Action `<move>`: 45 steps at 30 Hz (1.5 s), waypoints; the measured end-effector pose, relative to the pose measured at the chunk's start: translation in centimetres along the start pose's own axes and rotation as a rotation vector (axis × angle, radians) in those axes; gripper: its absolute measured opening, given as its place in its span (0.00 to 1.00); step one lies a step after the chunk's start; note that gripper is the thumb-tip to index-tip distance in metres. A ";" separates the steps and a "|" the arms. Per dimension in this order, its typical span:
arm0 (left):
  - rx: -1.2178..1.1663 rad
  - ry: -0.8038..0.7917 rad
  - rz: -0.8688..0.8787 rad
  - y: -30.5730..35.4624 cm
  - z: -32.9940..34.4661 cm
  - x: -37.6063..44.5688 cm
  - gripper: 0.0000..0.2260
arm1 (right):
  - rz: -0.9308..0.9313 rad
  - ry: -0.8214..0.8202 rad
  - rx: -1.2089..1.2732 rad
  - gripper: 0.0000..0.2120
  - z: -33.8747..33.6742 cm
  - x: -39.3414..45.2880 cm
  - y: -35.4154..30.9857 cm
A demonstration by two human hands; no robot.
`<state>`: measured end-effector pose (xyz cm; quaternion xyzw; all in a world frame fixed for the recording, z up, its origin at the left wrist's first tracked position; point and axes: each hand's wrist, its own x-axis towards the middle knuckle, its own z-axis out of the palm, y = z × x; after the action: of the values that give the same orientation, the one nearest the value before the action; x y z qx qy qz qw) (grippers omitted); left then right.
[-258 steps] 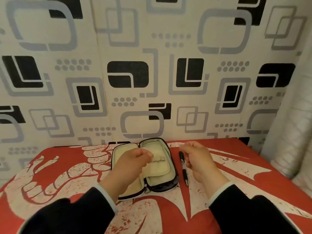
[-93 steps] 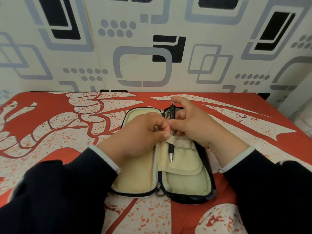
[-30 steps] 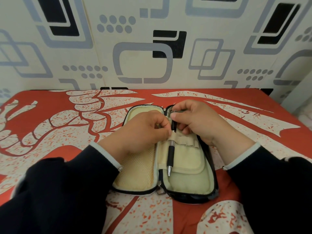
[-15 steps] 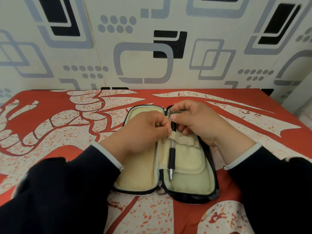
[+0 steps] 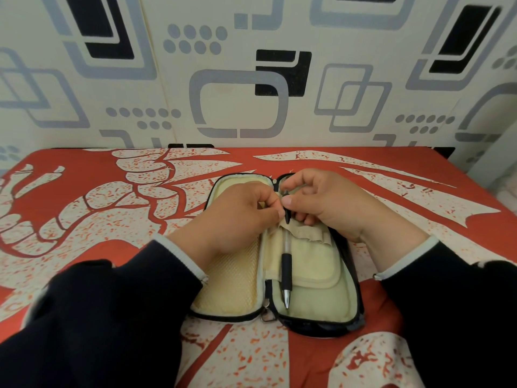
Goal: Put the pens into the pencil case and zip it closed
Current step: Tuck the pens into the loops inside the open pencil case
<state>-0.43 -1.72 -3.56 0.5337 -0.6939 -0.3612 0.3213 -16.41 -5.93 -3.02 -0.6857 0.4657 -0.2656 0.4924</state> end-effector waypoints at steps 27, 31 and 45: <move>0.128 0.076 0.108 -0.8 0.7 0.2 0.10 | -0.021 -0.245 -0.269 0.40 -1.0 -1.3 -0.8; 0.128 0.060 0.116 -0.8 0.7 0.1 0.09 | -0.018 -0.217 -0.239 0.36 -0.8 -1.2 -0.6; 0.132 0.051 0.075 -0.7 0.7 0.1 0.09 | -0.021 -0.099 -0.271 0.23 -0.6 -0.8 -0.3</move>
<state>-0.74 -1.84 -4.52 0.5363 -0.7274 -0.2886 0.3162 -17.14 -5.43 -2.44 -0.7628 0.4654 -0.1714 0.4150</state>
